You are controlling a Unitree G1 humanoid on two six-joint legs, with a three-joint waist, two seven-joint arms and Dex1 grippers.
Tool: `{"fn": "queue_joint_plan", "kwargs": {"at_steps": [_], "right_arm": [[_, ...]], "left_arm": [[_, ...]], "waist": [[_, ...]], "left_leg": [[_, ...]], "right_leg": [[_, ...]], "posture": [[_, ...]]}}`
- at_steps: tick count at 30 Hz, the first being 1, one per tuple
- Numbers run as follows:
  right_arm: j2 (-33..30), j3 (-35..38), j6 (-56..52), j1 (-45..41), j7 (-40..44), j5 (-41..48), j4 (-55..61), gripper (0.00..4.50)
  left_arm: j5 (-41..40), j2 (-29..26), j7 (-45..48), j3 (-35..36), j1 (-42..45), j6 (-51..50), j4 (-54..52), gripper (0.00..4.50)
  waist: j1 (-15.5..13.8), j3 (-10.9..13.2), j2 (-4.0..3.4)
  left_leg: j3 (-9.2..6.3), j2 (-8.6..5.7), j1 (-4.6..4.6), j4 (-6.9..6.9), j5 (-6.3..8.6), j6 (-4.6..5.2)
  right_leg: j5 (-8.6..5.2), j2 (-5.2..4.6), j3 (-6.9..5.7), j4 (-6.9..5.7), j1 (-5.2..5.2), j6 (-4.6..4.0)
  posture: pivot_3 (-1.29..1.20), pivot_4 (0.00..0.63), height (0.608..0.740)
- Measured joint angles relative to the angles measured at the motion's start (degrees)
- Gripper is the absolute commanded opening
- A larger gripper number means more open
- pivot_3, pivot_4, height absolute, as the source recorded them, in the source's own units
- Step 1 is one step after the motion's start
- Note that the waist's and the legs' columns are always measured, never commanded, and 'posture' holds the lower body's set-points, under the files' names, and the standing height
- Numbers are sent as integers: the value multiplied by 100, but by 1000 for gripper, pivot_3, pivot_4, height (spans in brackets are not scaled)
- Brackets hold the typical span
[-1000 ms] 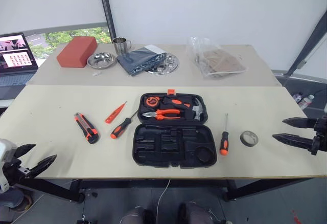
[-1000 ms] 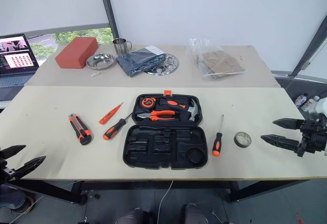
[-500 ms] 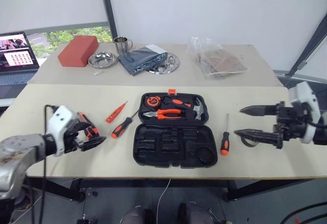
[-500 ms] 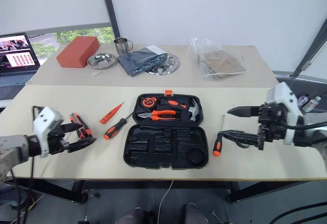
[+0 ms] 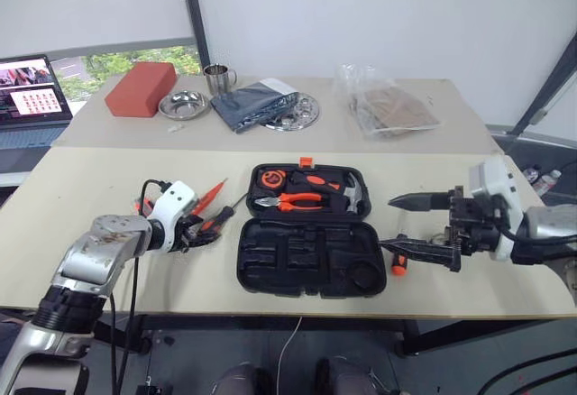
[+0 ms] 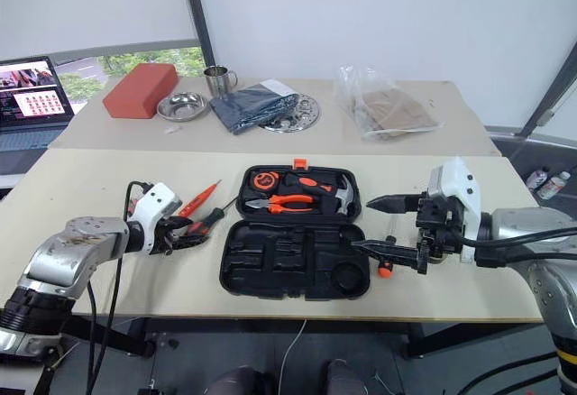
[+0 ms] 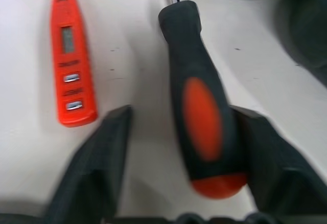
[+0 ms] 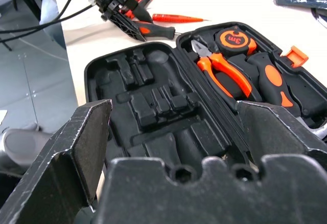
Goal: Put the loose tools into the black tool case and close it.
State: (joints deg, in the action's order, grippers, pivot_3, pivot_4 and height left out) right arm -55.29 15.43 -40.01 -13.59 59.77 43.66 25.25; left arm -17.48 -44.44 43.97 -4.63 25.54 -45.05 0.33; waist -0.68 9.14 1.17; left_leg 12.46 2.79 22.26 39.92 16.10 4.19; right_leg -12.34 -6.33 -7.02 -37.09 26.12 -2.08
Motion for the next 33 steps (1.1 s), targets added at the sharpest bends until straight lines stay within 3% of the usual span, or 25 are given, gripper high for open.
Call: {"fn": "queue_joint_plan", "kwargs": {"at_steps": [2, 7, 15, 20, 23, 27, 33], "right_arm": [[18, 52, 0, 56, -42, 42, 41, 4500], [62, 84, 2, 140, -116, 46, 91, 4500], [103, 107, 87, 147, -111, 27, -43, 4500], [103, 103, 106, 134, -94, -3, -167, 4500], [99, 104, 108, 152, -50, -17, -180, 4500], [98, 103, 111, 162, -10, -32, -186, 4500], [94, 112, 110, 238, -106, -91, -134, 4500]], "left_arm": [[-4, 31, -29, 55, -12, -24, -2, 1082], [-204, -12, -65, 443, -314, -436, -348, 1075], [-678, -576, 98, 1152, -1124, -1050, -1375, 1075], [-942, -623, 270, 1542, -1093, -939, -1465, 1075], [-1330, -635, 952, 1722, -917, -383, -1688, 1075], [-1428, -849, 1945, 1276, -371, 354, -1850, 1075], [-358, -397, 3113, -550, 948, 1914, -435, 1075]], "waist": [[0, 0, 0], [42, 0, 1], [51, 2, 4], [9, 3, 5], [-2, 3, 6], [4, 2, 2], [-2, 1, 3]], "left_leg": [[-2, 0, 0, 2, 0, 0], [-3, 5, 2, 1, -1, 1], [-4, 2, 2, 0, 0, -2], [-5, 3, 5, 0, 1, -3], [-7, 2, 8, 0, 1, -4], [0, -3, -1, -2, 1, -5], [4, -6, 1, 1, -2, -6]], "right_leg": [[0, -2, 1, 0, -2, 0], [0, -6, 1, -1, 3, 0], [-17, -9, 3, -1, 1, 29], [-10, -18, 6, 0, 3, 17], [0, -16, 0, 0, 3, 0], [0, 2, -3, -2, 0, 0], [1, 17, -11, -2, 0, 1]], "posture": [[0, 150, 736], [0, 150, 736], [0, 150, 736], [0, 150, 736], [0, 150, 736], [0, 150, 736], [0, 150, 736]]}}
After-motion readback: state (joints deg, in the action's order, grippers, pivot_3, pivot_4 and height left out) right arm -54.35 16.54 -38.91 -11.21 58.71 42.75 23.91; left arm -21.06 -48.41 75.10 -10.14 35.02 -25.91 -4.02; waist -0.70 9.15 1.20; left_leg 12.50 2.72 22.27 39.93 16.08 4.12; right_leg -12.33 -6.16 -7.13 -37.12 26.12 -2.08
